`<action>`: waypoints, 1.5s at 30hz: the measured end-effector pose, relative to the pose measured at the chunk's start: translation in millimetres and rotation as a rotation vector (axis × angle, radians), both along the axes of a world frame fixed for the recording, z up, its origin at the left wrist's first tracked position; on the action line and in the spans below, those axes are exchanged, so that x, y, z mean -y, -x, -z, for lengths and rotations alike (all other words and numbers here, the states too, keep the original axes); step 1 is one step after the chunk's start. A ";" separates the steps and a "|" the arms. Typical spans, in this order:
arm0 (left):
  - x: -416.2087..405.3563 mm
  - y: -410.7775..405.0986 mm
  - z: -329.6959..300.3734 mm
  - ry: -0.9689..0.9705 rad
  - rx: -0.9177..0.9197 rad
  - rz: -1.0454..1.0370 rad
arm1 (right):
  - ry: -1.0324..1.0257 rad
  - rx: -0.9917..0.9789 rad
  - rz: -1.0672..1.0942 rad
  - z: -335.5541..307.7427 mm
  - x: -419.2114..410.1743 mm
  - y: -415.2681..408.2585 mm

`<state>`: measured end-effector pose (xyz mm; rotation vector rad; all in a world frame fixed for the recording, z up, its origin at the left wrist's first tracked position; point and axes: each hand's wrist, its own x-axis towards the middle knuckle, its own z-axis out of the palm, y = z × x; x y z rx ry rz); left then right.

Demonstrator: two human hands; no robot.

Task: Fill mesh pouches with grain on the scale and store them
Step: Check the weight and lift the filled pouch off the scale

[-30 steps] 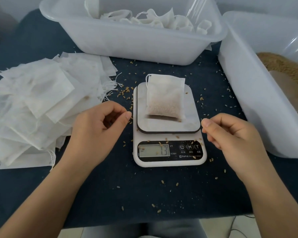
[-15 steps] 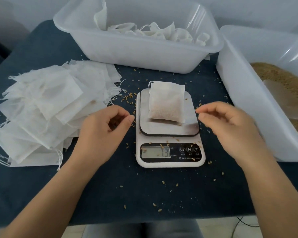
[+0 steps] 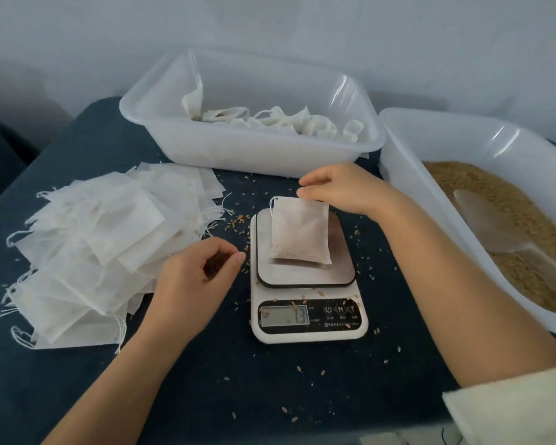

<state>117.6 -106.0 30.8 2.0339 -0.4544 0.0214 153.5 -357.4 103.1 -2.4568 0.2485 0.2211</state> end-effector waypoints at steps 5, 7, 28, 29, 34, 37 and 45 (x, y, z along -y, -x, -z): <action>0.0 -1.4 2.6 -0.008 0.017 -0.008 | 0.033 -0.001 -0.067 -4.6 -2.8 -7.8; 0.3 -1.5 3.3 -0.003 0.013 -0.010 | 0.060 -0.020 -0.092 -4.9 -4.7 -8.8; 2.9 -1.9 1.6 0.015 0.008 0.006 | 0.133 -0.006 -0.244 -16.3 -13.1 -2.9; 3.2 -2.2 1.3 0.037 -0.007 0.008 | 0.129 0.003 -0.253 -18.1 -13.9 -1.3; 10.4 -4.5 -7.5 0.162 -0.057 0.050 | 0.115 0.061 -0.291 -31.1 -18.3 9.1; 19.9 -7.6 -19.3 0.223 -0.071 0.123 | 0.119 0.110 -0.321 -41.8 -22.4 15.8; 53.8 -26.2 -53.7 0.497 -0.257 0.259 | 0.116 0.155 -0.432 -85.5 -35.7 20.9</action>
